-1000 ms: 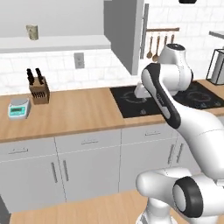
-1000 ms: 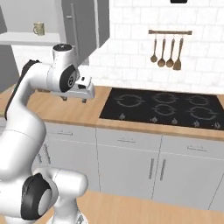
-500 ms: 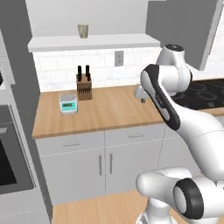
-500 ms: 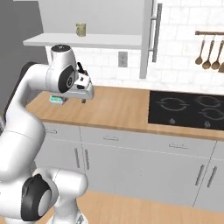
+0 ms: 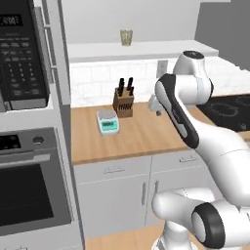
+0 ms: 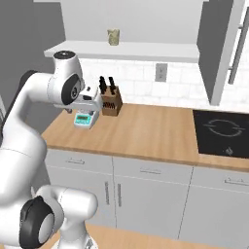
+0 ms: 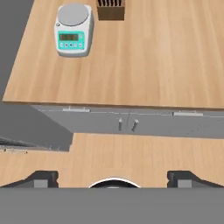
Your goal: Gather all objects into one cabinet and sort the glasses and bowls to opposite sides.
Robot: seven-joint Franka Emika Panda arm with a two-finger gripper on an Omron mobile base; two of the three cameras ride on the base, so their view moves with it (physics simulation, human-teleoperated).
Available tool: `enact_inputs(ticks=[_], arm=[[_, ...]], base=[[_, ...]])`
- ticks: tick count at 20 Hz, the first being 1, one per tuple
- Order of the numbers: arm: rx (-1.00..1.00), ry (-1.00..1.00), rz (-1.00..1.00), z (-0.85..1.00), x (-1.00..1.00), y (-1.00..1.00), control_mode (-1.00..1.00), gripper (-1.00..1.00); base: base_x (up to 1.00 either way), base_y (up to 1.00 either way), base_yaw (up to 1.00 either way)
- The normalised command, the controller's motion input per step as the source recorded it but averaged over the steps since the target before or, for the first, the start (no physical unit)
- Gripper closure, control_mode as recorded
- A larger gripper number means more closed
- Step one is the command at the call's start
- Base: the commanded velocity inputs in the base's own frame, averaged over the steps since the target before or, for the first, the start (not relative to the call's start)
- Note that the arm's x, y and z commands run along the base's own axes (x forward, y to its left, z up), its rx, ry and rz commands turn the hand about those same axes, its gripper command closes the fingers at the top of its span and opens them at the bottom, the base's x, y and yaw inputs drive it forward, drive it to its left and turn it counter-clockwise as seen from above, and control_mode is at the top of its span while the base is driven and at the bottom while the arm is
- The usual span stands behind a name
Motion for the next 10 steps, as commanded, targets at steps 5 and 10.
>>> enact_inputs(ticks=[5,10], arm=[[0.00,0.00,0.00,0.00,0.00,0.00,1.00,-1.00],[0.00,0.00,0.00,0.00,0.00,0.00,1.00,-1.00]], base=[[1.00,0.00,0.04],[1.00,-0.01,0.04]])
